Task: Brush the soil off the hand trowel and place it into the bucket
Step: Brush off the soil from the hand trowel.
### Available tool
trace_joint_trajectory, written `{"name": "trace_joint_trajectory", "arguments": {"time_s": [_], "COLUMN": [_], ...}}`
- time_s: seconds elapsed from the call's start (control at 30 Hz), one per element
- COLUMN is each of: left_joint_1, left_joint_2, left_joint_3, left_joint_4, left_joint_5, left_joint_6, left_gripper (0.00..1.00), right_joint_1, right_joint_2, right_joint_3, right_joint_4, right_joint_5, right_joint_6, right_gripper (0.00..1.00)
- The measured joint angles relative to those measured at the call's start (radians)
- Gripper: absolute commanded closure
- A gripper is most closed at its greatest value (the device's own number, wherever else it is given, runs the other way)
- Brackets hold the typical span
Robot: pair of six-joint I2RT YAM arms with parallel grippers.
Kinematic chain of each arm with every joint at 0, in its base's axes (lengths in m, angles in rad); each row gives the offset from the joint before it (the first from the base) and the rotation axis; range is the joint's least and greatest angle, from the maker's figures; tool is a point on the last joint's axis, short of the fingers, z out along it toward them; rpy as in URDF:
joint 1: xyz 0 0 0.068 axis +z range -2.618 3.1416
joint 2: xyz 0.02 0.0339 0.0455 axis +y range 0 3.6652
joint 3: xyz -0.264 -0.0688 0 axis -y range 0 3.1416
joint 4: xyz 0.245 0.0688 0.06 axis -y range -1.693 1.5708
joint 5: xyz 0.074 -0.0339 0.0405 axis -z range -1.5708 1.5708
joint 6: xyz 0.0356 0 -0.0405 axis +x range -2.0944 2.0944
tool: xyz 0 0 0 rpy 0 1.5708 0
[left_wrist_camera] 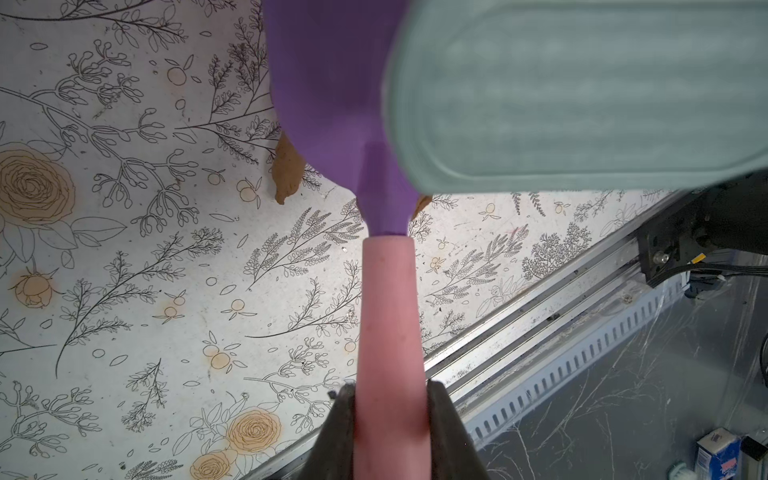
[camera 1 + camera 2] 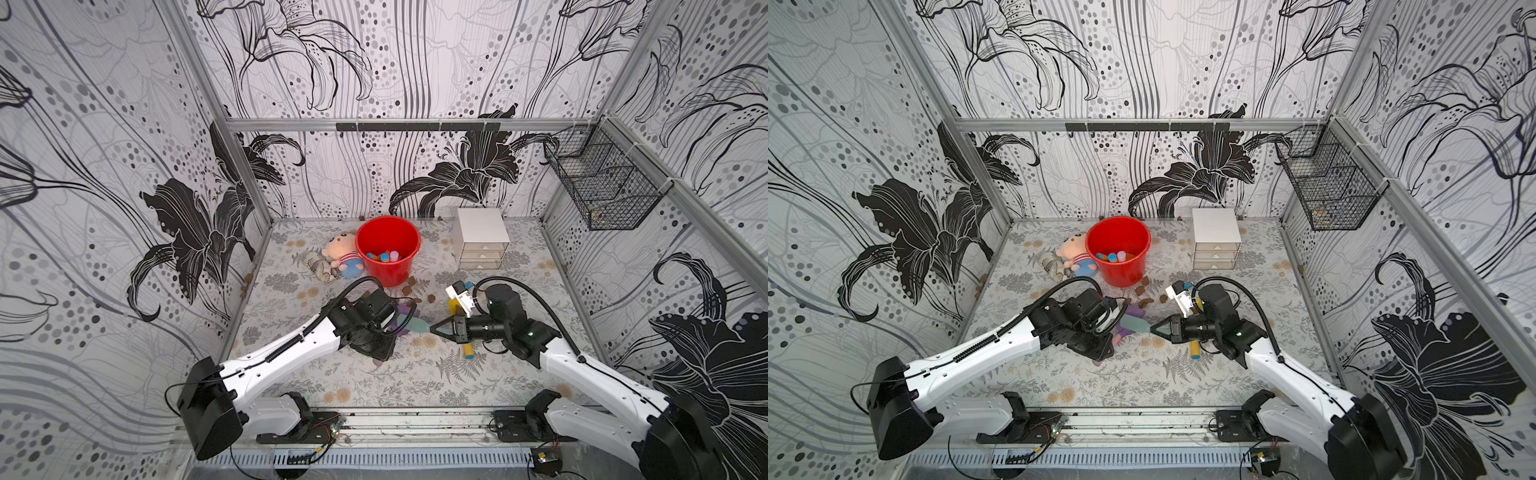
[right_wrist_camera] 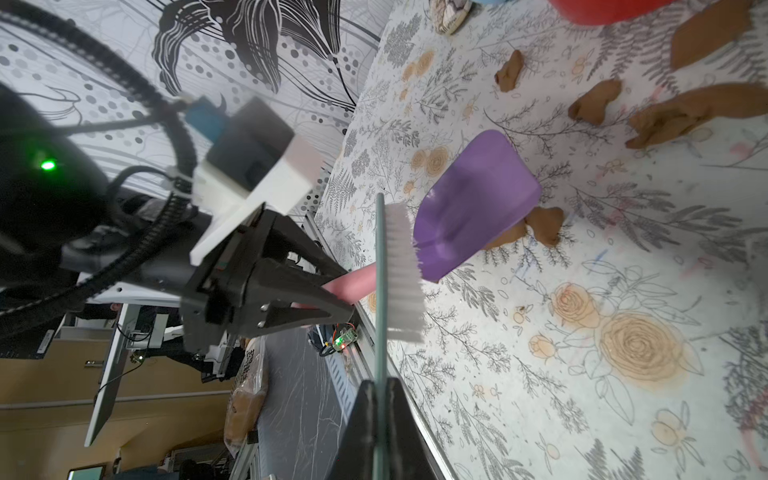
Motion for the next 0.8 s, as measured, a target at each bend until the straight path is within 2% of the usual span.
{"name": "trace_joint_trajectory", "arguments": {"time_s": [0.2,0.33,0.43,0.6,0.7,0.8], "left_joint_1": [0.0,0.0,0.0,0.0,0.0,0.0], "left_joint_2": [-0.024,-0.031,-0.034,-0.034,-0.034,-0.038], "left_joint_3": [-0.019,-0.023,-0.023,-0.023,-0.023,-0.023], "left_joint_4": [0.0,0.001,0.001,0.001,0.005,0.013], "left_joint_5": [0.004,0.005,0.002,0.0,0.0,0.0], "left_joint_6": [0.001,0.006,0.011,0.019,0.024,0.027], "left_gripper": [1.0,1.0,1.0,1.0,1.0,1.0], "right_joint_1": [-0.019,-0.134,-0.156,-0.036,0.035,0.048], "right_joint_2": [0.082,0.048,-0.012,-0.034,0.033,0.099], "right_joint_3": [0.0,0.0,0.0,0.0,0.0,0.001], "right_joint_4": [0.029,0.014,-0.006,0.025,0.084,0.095], "right_joint_5": [-0.012,-0.023,-0.018,0.009,0.016,0.024], "right_joint_6": [-0.008,-0.014,-0.01,0.031,0.06,0.061], "right_gripper": [1.0,1.0,1.0,1.0,1.0,1.0]}}
